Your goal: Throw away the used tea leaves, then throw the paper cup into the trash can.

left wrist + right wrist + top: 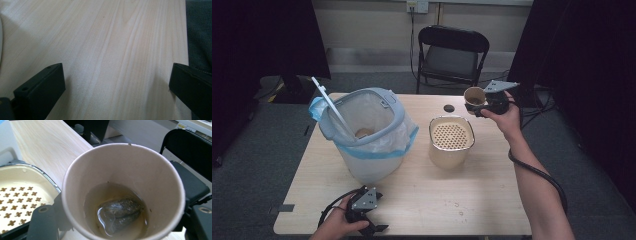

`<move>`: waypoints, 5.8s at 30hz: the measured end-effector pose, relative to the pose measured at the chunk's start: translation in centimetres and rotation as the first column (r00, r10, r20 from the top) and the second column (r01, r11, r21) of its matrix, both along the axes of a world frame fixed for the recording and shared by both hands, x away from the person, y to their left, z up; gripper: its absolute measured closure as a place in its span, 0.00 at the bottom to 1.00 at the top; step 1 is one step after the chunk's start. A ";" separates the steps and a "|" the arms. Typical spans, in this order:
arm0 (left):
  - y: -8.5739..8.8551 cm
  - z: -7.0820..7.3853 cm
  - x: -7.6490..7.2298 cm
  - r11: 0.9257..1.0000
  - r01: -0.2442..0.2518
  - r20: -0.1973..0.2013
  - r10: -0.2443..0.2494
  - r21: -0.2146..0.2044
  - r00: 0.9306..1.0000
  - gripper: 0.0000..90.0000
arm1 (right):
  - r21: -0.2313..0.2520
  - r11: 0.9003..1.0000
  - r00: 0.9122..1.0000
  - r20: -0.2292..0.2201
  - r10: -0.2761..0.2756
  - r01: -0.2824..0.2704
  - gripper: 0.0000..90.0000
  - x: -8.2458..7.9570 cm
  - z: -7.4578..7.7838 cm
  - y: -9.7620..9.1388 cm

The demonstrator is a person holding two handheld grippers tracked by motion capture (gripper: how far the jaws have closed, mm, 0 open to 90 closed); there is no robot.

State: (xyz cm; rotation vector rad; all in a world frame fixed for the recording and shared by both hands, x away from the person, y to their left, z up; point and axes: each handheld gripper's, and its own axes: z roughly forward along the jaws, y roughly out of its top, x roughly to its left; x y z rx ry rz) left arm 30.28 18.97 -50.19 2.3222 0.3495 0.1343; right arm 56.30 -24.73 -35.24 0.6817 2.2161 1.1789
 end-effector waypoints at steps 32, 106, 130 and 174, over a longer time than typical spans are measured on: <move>0.0 0.0 0.0 1.000 -0.003 -0.007 0.003 -0.003 1.000 0.00 | -0.415 0.909 0.935 0.334 0.116 0.035 0.32 -3.3 1.1 3.6; 0.0 0.0 0.0 1.000 0.000 -0.002 0.000 0.005 1.000 0.00 | -0.332 0.940 0.994 0.055 0.095 -0.072 0.32 -4.8 4.0 6.6; 0.0 0.0 0.0 1.000 0.001 -0.005 -0.001 0.006 1.000 0.00 | -0.173 0.977 0.990 -0.081 0.113 -0.125 0.31 -4.5 5.3 8.6; 0.0 0.0 0.0 1.000 -0.001 -0.003 0.001 0.007 1.000 0.00 | -0.066 0.978 0.971 -0.155 0.184 -0.196 0.31 -4.4 10.9 12.7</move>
